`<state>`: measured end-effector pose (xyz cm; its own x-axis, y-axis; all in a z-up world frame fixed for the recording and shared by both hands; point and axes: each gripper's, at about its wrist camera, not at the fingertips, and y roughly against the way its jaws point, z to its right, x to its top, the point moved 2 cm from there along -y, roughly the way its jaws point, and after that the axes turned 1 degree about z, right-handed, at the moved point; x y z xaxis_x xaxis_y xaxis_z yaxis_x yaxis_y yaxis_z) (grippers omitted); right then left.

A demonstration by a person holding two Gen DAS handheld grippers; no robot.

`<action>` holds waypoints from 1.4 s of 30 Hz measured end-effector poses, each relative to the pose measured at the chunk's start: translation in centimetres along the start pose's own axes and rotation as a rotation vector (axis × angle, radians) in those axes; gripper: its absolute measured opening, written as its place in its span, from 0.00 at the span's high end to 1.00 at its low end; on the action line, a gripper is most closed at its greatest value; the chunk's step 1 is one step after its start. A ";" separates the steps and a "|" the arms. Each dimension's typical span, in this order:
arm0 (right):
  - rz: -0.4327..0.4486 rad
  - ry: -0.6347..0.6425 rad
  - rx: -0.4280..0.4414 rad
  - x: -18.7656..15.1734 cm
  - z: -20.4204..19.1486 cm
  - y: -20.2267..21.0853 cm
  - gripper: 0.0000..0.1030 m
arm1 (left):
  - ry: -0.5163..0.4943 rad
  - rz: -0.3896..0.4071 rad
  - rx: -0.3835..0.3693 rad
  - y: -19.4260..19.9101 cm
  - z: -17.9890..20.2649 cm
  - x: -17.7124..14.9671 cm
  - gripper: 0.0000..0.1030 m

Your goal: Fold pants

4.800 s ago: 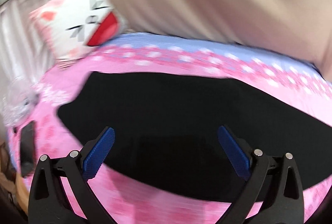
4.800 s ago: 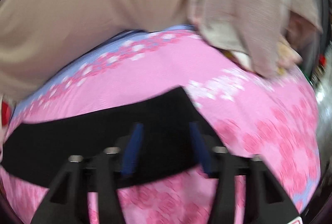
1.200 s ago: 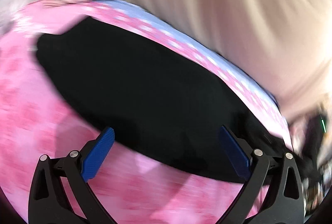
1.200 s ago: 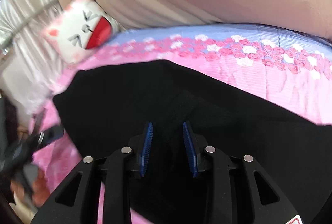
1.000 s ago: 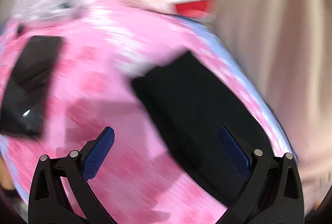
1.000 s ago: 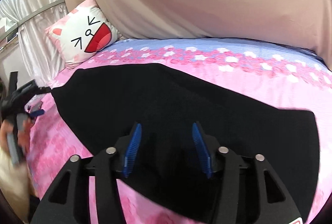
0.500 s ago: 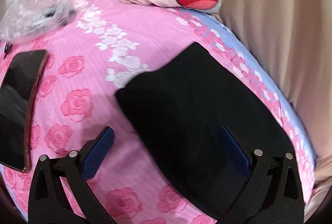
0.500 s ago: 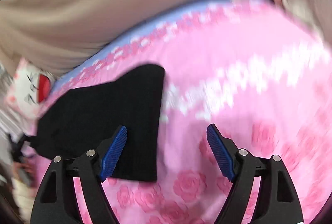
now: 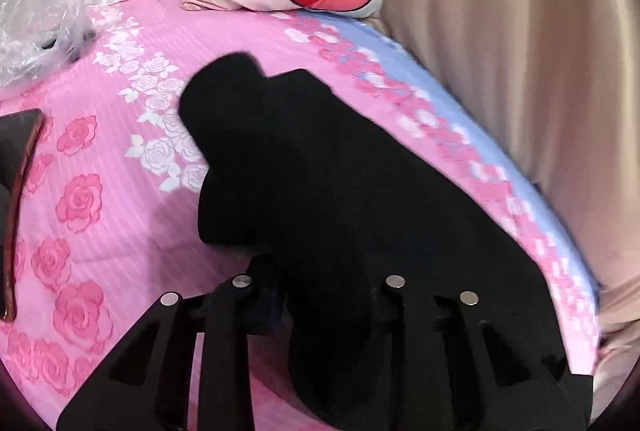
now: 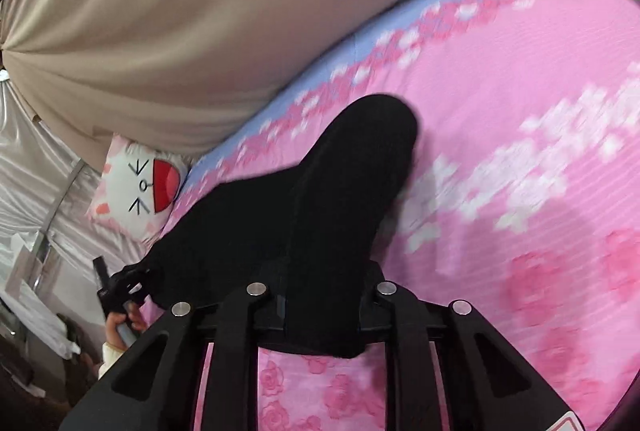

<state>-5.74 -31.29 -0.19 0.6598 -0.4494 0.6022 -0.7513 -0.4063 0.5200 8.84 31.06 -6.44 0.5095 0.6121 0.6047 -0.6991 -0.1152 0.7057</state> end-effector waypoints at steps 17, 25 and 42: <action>0.135 0.107 -0.607 -1.5 7.4 10.8 0.53 | -0.254 -0.067 -0.075 3.4 7.9 -10.2 0.48; -0.078 0.533 -0.246 -6.7 -7.0 0.8 0.29 | -0.169 -0.052 -0.082 3.3 6.5 -9.4 0.19; -0.221 0.461 -0.145 -6.2 -10.1 -8.9 0.75 | -0.189 -0.061 -0.132 3.2 6.8 -9.3 0.19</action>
<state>-3.28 -16.86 -2.48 0.7539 0.0437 0.6555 -0.6103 -0.3226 0.7235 5.23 19.69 -7.34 0.6291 0.4562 0.6294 -0.7172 0.0286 0.6962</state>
